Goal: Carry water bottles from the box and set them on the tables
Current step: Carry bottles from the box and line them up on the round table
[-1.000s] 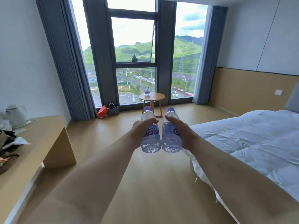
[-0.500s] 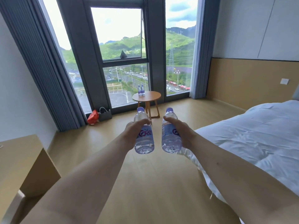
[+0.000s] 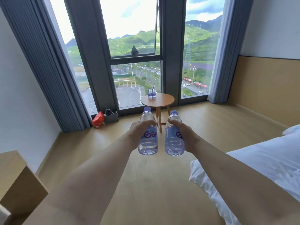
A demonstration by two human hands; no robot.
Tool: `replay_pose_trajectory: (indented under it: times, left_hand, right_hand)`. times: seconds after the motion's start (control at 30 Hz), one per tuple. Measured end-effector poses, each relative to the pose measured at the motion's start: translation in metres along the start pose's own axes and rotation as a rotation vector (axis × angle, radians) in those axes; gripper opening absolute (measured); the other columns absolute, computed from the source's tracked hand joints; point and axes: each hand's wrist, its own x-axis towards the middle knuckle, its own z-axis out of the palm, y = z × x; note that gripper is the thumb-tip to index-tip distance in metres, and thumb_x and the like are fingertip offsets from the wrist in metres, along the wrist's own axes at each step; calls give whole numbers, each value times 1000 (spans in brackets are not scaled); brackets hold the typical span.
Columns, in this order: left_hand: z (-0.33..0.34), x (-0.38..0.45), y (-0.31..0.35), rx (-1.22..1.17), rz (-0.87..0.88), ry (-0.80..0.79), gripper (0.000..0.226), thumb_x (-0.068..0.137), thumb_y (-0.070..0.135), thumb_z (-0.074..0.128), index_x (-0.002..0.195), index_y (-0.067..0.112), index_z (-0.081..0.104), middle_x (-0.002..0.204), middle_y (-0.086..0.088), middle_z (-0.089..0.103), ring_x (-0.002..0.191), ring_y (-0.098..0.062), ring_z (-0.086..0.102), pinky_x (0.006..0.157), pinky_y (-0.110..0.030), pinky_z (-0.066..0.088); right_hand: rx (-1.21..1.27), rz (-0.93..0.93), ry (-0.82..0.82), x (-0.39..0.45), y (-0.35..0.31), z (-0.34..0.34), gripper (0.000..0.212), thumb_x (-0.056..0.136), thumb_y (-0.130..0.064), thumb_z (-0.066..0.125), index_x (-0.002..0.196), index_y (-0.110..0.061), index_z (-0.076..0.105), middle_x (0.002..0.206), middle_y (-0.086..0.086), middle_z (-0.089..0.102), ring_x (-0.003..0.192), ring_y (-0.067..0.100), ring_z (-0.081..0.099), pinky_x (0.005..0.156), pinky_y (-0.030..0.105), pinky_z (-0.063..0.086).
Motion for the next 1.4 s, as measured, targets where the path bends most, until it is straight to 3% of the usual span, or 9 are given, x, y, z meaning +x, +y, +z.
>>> replay_pose_trajectory:
  times: [0.1,0.23,0.37,0.57,0.77,0.87,1.07,1.27,1.4]
  left_hand:
    - [-3,67,9,-2,-28,-21,56,75,42,81,119,16,59,102,-16,75,83,-29,73,77,-38,62]
    - [-14,163,21,-4,-28,-15,53,72,42,84,114,19,59,100,-14,76,86,-29,75,81,-39,62]
    - [-34,263,40,-39,-36,-38,50,72,40,84,110,20,60,95,-14,78,71,-26,76,65,-34,62]
    - [-65,399,90,-23,-16,-79,50,75,34,84,113,17,57,101,-17,75,87,-31,74,91,-46,61]
    - [-80,513,115,-80,-35,-95,51,77,32,81,118,13,58,104,-19,73,85,-32,71,92,-48,59]
    - [-77,571,121,-70,-38,-103,50,76,31,81,116,13,57,98,-18,73,79,-29,71,79,-41,62]
    - [-57,711,152,-82,-24,-81,46,72,29,82,110,14,61,88,-16,75,65,-26,73,62,-34,60]
    - [-32,842,203,-83,12,-41,47,69,26,83,112,19,64,74,-8,77,54,-19,74,45,-24,53]
    - [-20,914,232,-102,22,-47,38,75,22,78,111,22,64,74,-4,78,58,-17,75,46,-22,53]
  right_hand:
    - [9,19,-19,58,-13,-4,71,90,-44,73,144,-7,45,111,19,56,93,33,61,86,44,53]
    - [6,0,17,147,-28,-3,70,89,-41,75,142,-6,46,109,20,56,86,33,62,83,44,53]
    - [-7,-16,45,247,-50,11,67,87,-41,76,139,-8,49,104,19,58,80,29,62,82,45,54]
    - [-28,-53,129,374,-102,31,67,85,-39,80,134,-2,55,104,23,63,90,37,64,90,51,55]
    - [35,-55,134,481,-139,36,53,89,-41,76,124,-5,60,93,18,66,78,31,65,80,44,56]
    - [91,-36,122,542,-152,32,46,91,-44,73,115,-8,56,79,12,64,66,25,63,67,38,56]
    - [80,-45,69,684,-188,1,52,90,-45,73,123,-8,57,94,17,63,77,29,63,88,47,56]
    - [109,-4,-1,825,-247,-39,41,92,-49,69,109,-12,63,73,8,72,63,22,71,67,36,60]
    - [91,13,-5,902,-281,-54,53,92,-56,65,118,-10,62,86,13,72,74,27,70,78,42,58]
